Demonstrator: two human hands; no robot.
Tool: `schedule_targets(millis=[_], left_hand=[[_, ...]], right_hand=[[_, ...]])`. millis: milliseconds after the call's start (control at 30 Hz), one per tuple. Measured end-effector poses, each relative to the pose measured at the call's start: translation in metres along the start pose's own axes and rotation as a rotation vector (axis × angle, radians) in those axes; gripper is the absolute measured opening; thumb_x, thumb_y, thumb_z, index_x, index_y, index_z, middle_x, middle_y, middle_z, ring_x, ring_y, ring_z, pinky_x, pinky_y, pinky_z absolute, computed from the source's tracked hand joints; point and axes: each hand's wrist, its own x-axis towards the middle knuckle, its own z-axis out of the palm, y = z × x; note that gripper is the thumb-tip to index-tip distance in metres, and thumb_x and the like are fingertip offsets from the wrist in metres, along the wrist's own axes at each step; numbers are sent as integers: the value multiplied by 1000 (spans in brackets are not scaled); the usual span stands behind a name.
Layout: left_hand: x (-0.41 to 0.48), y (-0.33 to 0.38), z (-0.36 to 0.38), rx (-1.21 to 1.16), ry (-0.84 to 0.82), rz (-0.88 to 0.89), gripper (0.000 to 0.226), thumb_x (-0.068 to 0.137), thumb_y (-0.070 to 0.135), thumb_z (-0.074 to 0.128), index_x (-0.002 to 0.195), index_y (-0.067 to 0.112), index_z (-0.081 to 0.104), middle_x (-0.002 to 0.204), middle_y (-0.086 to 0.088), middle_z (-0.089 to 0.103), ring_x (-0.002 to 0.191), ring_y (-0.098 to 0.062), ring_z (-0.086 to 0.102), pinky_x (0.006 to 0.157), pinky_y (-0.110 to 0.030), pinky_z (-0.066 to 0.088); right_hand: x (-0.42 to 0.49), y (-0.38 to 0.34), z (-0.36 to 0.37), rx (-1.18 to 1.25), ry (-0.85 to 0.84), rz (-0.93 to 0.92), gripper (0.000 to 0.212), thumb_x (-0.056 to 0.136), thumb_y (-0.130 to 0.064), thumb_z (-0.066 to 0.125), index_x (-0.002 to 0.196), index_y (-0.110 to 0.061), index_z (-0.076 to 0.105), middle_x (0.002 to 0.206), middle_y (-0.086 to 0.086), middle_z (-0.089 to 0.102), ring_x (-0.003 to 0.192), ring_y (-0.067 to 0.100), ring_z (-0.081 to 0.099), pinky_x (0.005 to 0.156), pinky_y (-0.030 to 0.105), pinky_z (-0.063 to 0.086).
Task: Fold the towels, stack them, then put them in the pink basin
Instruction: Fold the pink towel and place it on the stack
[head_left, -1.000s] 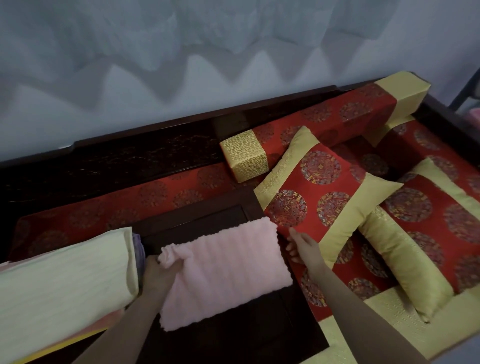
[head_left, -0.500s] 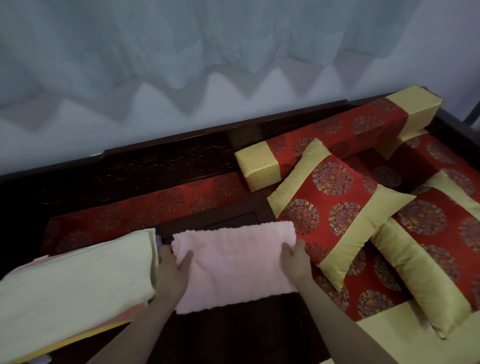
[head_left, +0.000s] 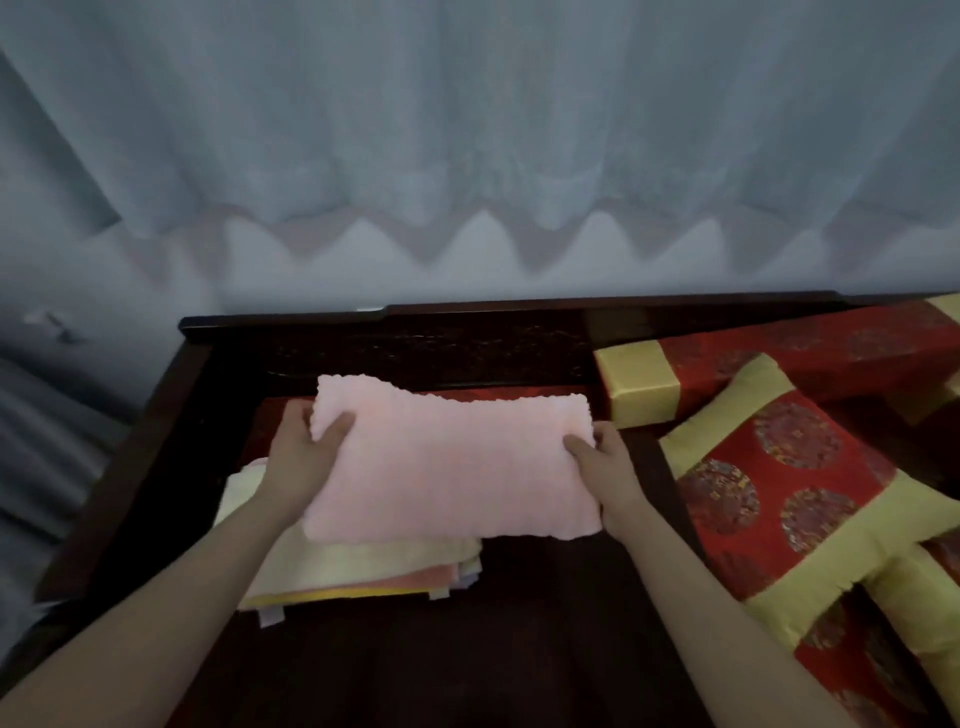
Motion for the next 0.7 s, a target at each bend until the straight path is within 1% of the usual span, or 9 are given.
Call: schedule_targets(millis=[100,167,267,300,367,433,500,600,700], left_hand=[[17,-29,-51,10,10,-27,32,88,31,62,105,9,47,86,2,51,75,-14,51,60,-29,40],[23,-51,-76,15,4,-67,33,88,33,63,106,10,47,88,0,54,77,-15,53,59,-28,42],[28,-91,-94,-9,3,-159,36,86,34,66,105,9,49,92,-3,57,84,-23,58,59,-30,44],[27,-104,-96,-21,2,-203,38,85,34,67,107,8,48,93,-4,57,87,-26,59,61,-32,46],[26,-129,-96,-38,-5,-284,46,84,31,69,114,4,47,101,-10,58,93,-31,59,72,-39,50],[24,-149,-92,-22,-23,-340,55,84,30,70,123,0,45,109,-13,54,96,-32,56,81,-43,48],[22,-161,-86,5,-15,-359,58,83,29,70,125,-1,44,115,-16,53,96,-28,51,84,-42,44],[20,-165,-77,36,-1,-333,58,85,29,68,127,-2,43,124,-21,52,106,-34,52,86,-39,40],[22,-160,-78,88,-29,-343,62,87,31,66,132,-1,39,128,-21,50,114,-40,51,86,-40,41]], right_hand=[[-10,-11,44,74,-113,56,12,91,-13,54,102,-9,52,93,5,57,81,17,57,64,32,48],[-16,-9,71,57,-159,59,9,92,-13,55,100,-10,52,97,8,59,83,19,58,71,37,51],[-21,6,110,-69,-167,28,18,94,-16,54,110,-13,48,98,1,55,84,13,56,70,30,51],[-21,15,122,-129,-163,17,24,94,-17,54,116,-12,47,101,1,55,88,14,56,74,31,52],[-22,30,138,-246,-151,2,31,93,-21,54,121,-10,45,110,6,56,95,19,57,82,36,51],[-24,43,145,-334,-127,-28,25,94,-21,53,114,-9,45,106,9,58,92,21,57,80,37,49],[-24,51,146,-387,-89,-43,16,94,-20,52,105,-13,42,99,9,59,89,24,59,79,39,49],[-22,56,147,-421,-63,-46,14,95,-19,51,103,-17,40,96,6,58,90,23,59,78,37,49],[-21,56,148,-447,-61,-48,16,94,-21,52,103,-17,39,93,2,56,85,19,57,71,32,45]])
